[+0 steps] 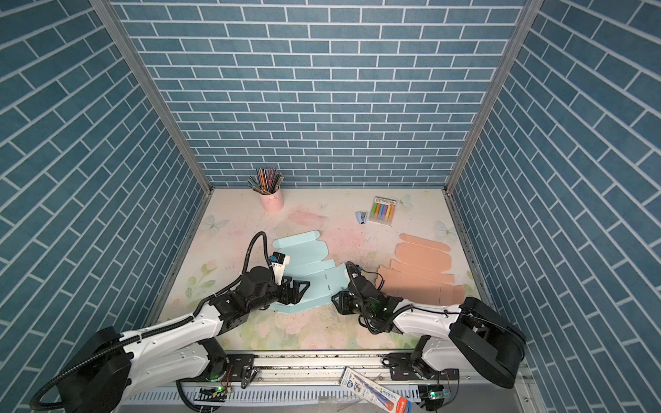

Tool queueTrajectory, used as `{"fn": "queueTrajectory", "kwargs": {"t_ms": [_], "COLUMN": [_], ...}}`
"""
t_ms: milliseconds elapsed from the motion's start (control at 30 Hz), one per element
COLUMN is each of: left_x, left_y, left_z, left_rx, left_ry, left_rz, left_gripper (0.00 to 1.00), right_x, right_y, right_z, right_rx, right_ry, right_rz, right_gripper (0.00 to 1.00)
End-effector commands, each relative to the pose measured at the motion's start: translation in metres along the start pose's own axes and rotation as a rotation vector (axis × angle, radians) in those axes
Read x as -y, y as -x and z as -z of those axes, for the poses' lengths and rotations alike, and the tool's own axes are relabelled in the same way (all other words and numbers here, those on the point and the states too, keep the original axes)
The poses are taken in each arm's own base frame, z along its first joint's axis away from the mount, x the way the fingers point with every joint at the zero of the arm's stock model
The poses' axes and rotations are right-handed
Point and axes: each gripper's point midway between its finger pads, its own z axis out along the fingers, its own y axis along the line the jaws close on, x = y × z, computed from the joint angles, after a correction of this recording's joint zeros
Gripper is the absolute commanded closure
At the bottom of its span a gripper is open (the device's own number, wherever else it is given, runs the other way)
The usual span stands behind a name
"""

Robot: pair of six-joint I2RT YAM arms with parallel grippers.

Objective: Fold the paper box

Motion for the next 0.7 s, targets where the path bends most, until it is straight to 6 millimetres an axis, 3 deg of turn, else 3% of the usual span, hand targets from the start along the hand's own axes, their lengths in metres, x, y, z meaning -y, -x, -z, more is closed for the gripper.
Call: {"fn": "queueTrajectory", "kwargs": {"t_ms": [0,400,667], "left_x": [-0.003,-0.002,-0.001], "left_y": [0.001,0.009,0.017], "left_z": [0.004,0.008,0.011], "left_rx": [0.019,0.036,0.048], "left_ry": [0.018,0.032,0.049], "left_rz": [-0.006,-0.018,-0.033], "left_gripper": [0.12,0.12,0.12], "right_x": [-0.010,-0.005,0.019], "right_y": [0.011,0.017,0.023], "right_z": [0.000,-0.003,0.000], "right_rx": [0.035,0.035,-0.011], "right_ry": [0.026,-0.040,-0.113], "right_rz": [-0.013,0.034,0.065], "right_gripper": [0.70,0.83,0.89]}}
